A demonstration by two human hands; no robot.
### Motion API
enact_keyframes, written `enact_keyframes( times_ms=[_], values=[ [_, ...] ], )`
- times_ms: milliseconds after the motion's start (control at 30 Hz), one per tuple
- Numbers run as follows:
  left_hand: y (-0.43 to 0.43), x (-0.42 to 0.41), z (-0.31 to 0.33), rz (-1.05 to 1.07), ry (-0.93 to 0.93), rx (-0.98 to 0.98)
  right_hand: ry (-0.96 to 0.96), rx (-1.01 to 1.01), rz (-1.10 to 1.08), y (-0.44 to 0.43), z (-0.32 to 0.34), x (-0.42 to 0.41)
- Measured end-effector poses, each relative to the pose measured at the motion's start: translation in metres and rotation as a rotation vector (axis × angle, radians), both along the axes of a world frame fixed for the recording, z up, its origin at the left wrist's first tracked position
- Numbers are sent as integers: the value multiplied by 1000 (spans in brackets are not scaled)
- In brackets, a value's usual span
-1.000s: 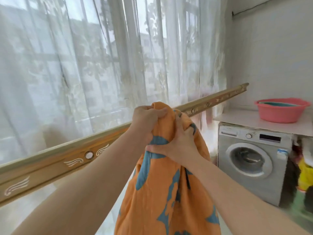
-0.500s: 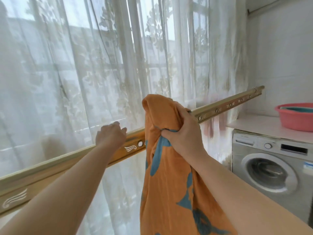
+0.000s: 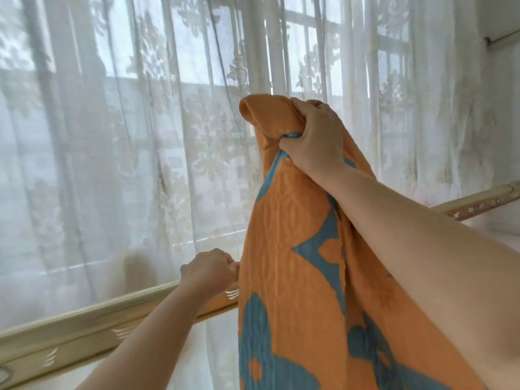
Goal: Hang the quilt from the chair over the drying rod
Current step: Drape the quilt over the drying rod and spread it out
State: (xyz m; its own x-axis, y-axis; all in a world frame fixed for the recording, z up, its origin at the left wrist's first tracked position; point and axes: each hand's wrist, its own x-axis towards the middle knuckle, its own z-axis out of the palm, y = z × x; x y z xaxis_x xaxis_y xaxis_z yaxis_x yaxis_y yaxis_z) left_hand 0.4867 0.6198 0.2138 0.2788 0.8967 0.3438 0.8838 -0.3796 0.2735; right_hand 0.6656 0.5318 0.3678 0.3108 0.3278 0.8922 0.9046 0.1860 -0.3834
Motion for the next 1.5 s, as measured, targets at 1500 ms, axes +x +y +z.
enact_keyframes(
  times_ms=[1500],
  values=[
    [15,115,20,112,-239,-305,-67,-823,190,49,-148,212]
  ],
)
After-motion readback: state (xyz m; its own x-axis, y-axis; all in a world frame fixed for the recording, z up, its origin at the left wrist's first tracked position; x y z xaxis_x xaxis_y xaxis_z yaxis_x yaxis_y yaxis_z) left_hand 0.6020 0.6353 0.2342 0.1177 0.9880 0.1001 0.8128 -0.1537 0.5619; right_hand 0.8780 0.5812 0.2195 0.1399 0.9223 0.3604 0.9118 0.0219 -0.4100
